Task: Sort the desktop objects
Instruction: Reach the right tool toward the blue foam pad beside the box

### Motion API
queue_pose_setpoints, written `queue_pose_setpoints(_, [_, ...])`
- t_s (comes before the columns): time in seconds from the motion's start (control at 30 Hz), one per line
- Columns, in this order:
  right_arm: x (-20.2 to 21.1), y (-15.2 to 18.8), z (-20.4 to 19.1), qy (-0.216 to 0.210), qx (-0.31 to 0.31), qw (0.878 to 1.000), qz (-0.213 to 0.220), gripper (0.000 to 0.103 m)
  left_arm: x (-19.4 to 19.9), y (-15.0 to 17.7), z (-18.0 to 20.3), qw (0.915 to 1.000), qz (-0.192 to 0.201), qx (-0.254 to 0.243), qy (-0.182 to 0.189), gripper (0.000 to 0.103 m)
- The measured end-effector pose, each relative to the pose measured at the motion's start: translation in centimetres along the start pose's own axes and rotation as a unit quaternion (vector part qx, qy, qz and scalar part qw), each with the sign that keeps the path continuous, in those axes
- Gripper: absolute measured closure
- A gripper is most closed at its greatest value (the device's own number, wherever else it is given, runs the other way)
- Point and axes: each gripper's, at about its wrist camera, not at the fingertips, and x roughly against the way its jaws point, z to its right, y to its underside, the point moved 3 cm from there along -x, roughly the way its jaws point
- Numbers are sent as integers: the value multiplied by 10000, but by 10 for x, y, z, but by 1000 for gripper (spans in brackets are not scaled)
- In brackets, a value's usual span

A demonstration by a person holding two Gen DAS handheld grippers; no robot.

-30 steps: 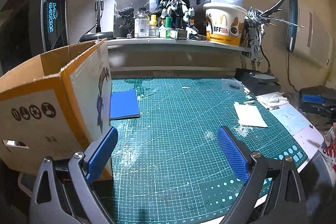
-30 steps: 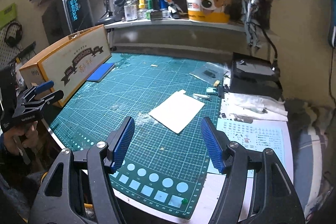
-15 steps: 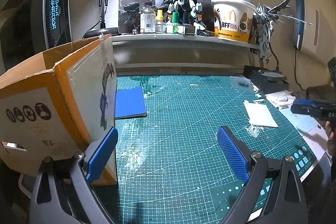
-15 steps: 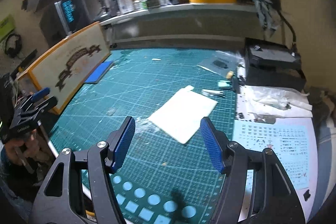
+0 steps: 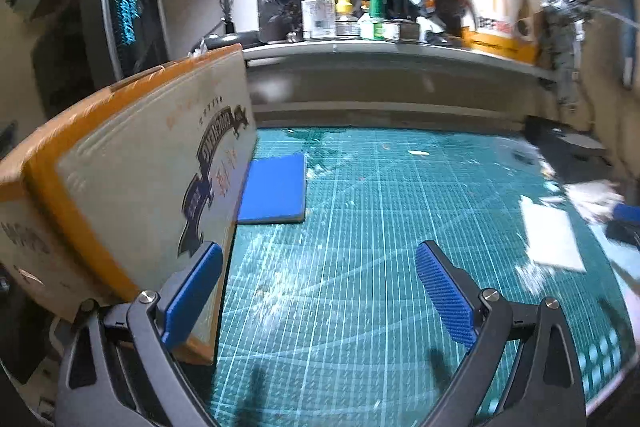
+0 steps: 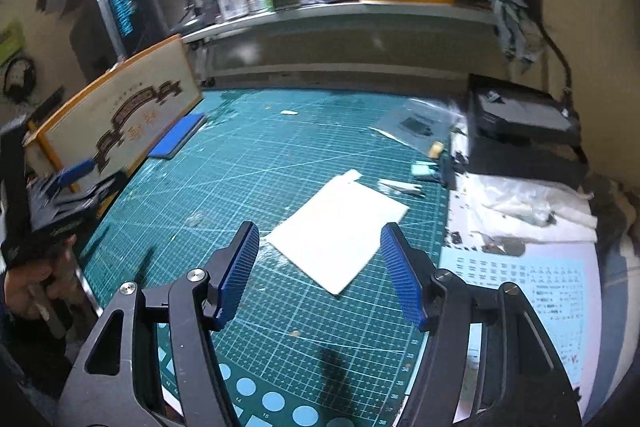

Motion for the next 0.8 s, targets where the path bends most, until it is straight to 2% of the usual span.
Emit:
queue_pose_setpoints(0.07, [0,1,-6,-45,162,9999,-11,42,-3,-9,11,9996,126,-81,-231,5])
queue_pose_setpoints(0.17, [0,1,-8,-236,162,9996,33,42,-17,-20,20,9995,41,-120,-287,5])
queue_pose_setpoints(0.3, [-11,-5,-11,-571,-22,9984,12,42,-10,-14,14,10000,-9,-94,-11,5])
queue_pose_setpoints(0.4, [-29,-16,-23,-768,131,9969,-84,42,-4,-10,9,9998,-46,-74,197,5])
queue_pose_setpoints(0.53, [-67,-54,-55,-1324,429,9901,-188,45,3,-4,3,9988,-95,-47,473,5])
queue_pose_setpoints(0.63, [-106,-94,-87,-1968,610,9781,-278,50,8,0,-1,9978,-124,-20,645,5])
queue_pose_setpoints(0.77, [-167,-132,-121,-2552,703,9623,-620,58,12,2,-5,9984,-90,82,551,5])
queue_pose_setpoints(0.8, [-182,-137,-127,-2574,745,9606,-741,60,13,2,-6,9985,-81,108,528,5])
